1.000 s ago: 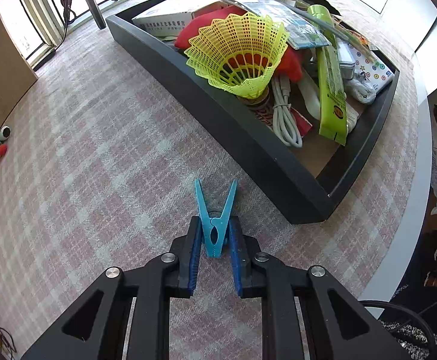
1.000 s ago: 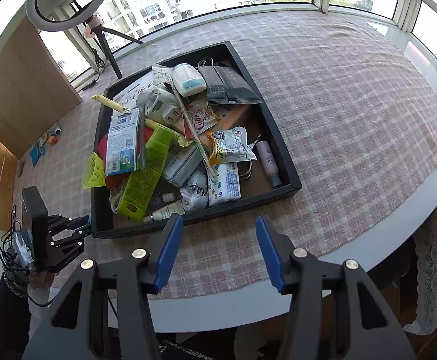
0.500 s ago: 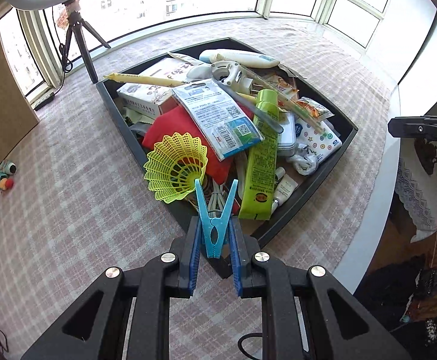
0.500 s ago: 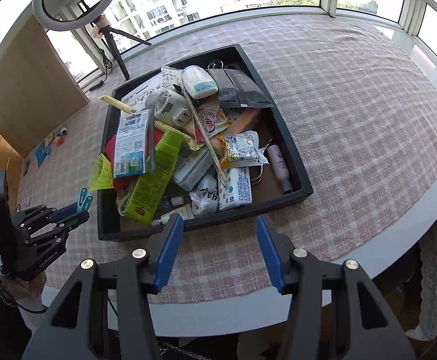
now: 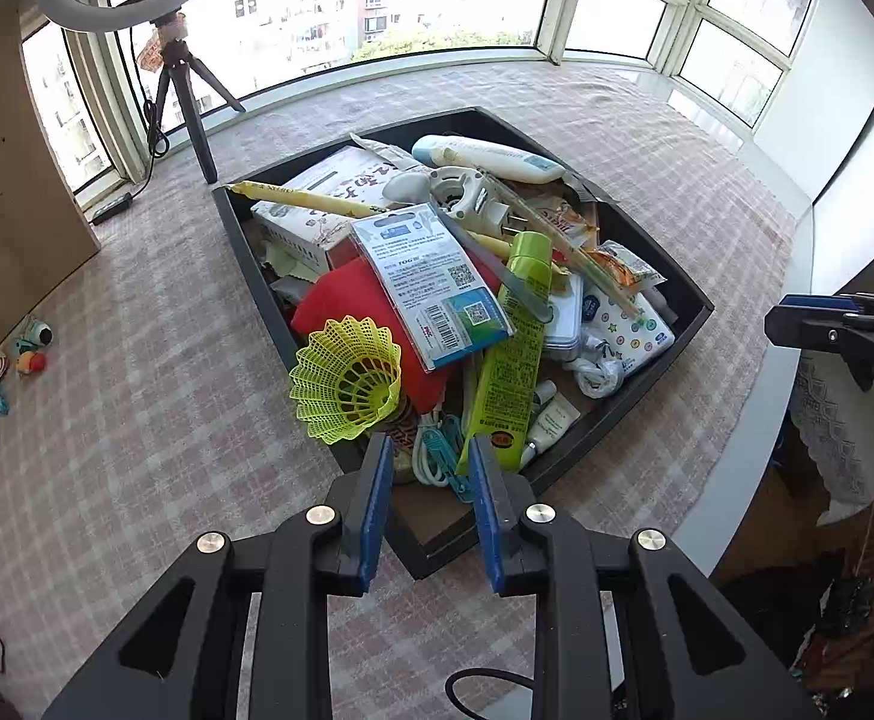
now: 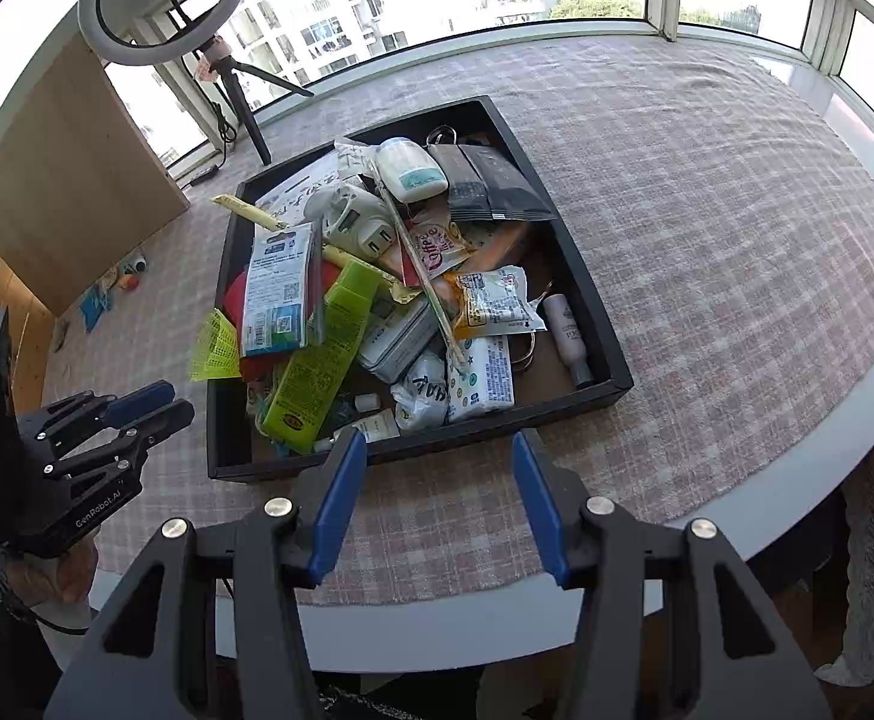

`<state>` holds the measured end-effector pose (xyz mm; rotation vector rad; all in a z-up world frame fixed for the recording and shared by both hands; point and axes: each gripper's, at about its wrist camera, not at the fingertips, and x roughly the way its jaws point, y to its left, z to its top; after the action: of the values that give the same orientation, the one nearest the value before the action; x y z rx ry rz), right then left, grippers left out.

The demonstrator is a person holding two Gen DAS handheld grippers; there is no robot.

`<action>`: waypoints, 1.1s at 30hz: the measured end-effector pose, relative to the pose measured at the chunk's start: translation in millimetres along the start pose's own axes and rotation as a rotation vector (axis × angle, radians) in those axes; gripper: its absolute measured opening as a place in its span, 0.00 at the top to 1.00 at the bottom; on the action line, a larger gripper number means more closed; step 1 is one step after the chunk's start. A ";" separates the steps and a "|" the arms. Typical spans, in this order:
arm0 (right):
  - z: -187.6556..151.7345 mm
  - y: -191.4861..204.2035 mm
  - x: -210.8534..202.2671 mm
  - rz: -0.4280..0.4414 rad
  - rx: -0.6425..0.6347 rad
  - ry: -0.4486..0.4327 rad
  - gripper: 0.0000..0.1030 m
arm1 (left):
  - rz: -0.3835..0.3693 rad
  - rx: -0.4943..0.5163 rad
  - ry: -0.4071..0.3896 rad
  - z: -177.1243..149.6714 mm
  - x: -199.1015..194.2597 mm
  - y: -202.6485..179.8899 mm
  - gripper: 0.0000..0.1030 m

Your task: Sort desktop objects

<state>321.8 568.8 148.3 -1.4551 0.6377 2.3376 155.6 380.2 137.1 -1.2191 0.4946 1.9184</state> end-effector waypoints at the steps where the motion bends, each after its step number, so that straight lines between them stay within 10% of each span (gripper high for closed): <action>1: 0.7 3.0 0.1 0.003 -0.003 0.000 0.51 | 0.009 -0.006 -0.005 -0.8 -3.6 2.3 0.76; 33: -18.1 300.4 80.2 0.065 -0.242 -0.006 0.51 | 0.274 -0.461 -0.075 -144.3 -109.0 276.4 0.44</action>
<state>155.7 305.9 130.6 -1.5477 0.4163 2.5411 44.8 69.1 143.1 -1.4134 0.1865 2.3929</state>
